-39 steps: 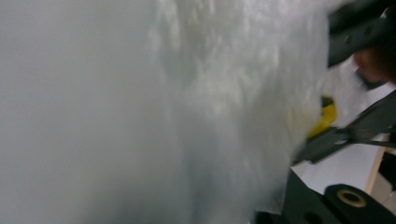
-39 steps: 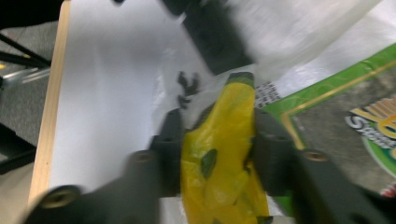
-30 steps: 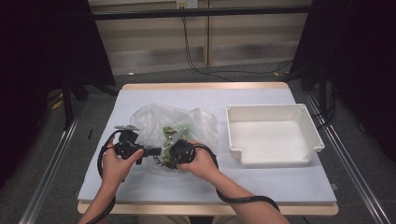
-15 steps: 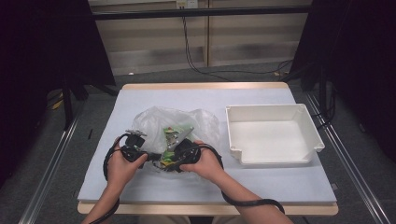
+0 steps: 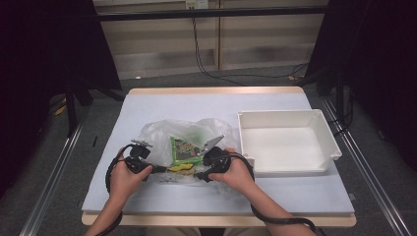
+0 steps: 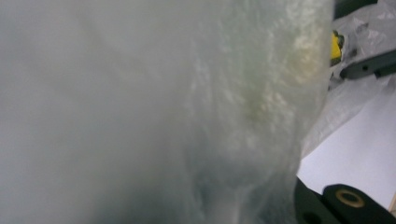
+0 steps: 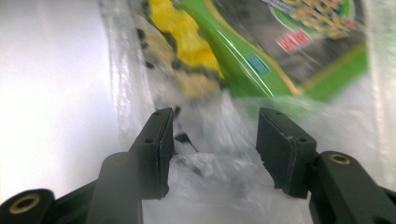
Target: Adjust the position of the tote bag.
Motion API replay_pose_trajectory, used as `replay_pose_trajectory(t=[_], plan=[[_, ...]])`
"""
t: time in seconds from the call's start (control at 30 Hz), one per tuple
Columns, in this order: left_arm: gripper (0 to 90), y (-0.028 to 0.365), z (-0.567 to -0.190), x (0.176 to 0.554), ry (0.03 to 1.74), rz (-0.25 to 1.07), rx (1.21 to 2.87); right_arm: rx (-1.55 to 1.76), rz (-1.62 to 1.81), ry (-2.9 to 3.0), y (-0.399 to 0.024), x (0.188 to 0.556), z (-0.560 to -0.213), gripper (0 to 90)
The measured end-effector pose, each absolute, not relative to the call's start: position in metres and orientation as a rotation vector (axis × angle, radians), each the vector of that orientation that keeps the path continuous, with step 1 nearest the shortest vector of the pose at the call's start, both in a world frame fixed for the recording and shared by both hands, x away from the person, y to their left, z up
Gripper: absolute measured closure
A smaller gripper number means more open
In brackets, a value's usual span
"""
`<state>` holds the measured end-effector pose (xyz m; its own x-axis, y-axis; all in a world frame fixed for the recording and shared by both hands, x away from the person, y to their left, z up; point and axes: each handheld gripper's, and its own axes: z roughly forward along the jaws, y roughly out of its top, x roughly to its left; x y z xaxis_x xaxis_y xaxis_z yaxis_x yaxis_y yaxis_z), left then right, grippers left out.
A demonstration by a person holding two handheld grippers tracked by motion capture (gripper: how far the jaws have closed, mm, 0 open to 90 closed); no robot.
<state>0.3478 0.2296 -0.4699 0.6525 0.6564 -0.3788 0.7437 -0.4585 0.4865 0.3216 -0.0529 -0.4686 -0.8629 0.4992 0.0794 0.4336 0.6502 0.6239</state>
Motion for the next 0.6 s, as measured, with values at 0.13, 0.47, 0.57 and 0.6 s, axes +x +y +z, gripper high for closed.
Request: replay_pose_trajectory(t=[0.13, 0.47, 0.57, 0.6], plan=[[89.8, 0.231, -0.470, 0.347, 1.081, -0.195, 2.228, 0.801, 0.995, 2.780, -0.063, 0.320, -0.472, 51.3], [89.7, 0.230, -0.466, 0.347, 1.065, -0.193, 2.204, 0.756, 1.060, 2.748, -0.054, 0.321, -0.458, 37.2], [89.7, 0.228, -0.466, 0.347, 1.080, -0.202, 2.181, 0.739, 1.081, 2.744, -0.050, 0.323, -0.452, 36.5], [89.7, 0.229, -0.466, 0.347, 1.074, -0.200, 2.185, 0.731, 1.082, 2.736, -0.048, 0.323, -0.451, 35.3]])
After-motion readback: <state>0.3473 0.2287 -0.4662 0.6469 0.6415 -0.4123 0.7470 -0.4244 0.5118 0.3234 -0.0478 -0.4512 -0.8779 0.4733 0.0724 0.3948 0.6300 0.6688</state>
